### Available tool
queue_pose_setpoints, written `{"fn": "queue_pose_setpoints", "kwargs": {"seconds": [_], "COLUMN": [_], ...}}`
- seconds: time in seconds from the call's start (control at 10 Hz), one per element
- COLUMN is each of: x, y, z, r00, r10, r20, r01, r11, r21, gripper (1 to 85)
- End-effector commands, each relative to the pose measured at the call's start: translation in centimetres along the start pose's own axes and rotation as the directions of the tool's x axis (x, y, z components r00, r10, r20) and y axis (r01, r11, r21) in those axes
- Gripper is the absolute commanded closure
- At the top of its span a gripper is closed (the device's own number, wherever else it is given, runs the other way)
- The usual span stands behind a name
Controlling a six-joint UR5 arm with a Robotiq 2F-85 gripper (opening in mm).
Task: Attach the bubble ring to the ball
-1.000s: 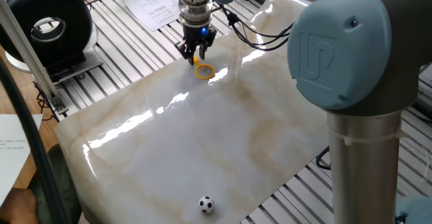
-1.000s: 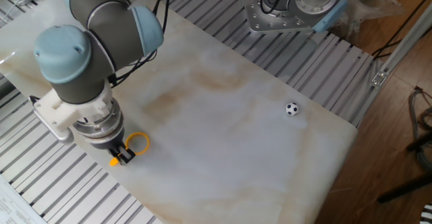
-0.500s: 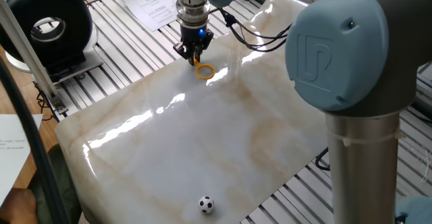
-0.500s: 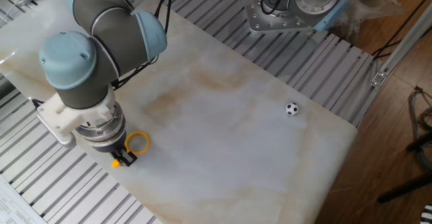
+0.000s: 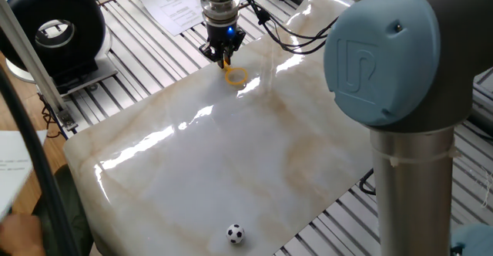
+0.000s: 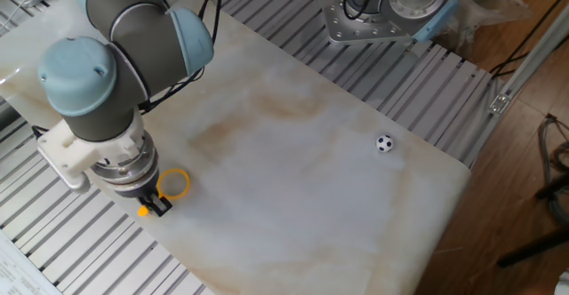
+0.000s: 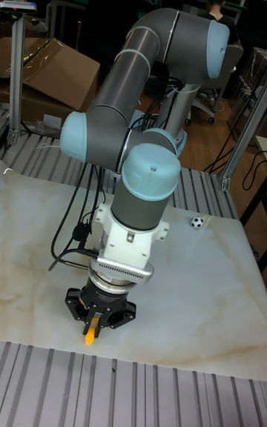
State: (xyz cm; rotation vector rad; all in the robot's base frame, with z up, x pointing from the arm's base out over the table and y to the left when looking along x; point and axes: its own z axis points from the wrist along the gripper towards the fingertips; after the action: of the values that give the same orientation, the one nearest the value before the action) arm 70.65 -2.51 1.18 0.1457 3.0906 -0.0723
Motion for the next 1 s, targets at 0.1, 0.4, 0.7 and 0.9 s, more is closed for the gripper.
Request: {"fn": "queue_pose_setpoints", "kwargs": {"seconds": [0.1, 0.4, 0.7, 0.9], "x": [1.0, 0.6, -1.3, -3.2], "y": [1.7, 3.6, 5.3, 5.4], "z": [-3.5, -6.8, -7.1, -7.4], "r00": [0.999, 0.997, 0.990, 0.974], "r10": [0.032, 0.051, -0.033, -0.080], "r20": [0.004, 0.056, 0.134, 0.212], "r01": [-0.032, -0.050, 0.043, 0.095], "r11": [0.999, 0.999, 0.996, 0.993], "r21": [-0.032, -0.015, -0.072, -0.063], "gripper": [84.3, 84.3, 84.3, 84.3]}}
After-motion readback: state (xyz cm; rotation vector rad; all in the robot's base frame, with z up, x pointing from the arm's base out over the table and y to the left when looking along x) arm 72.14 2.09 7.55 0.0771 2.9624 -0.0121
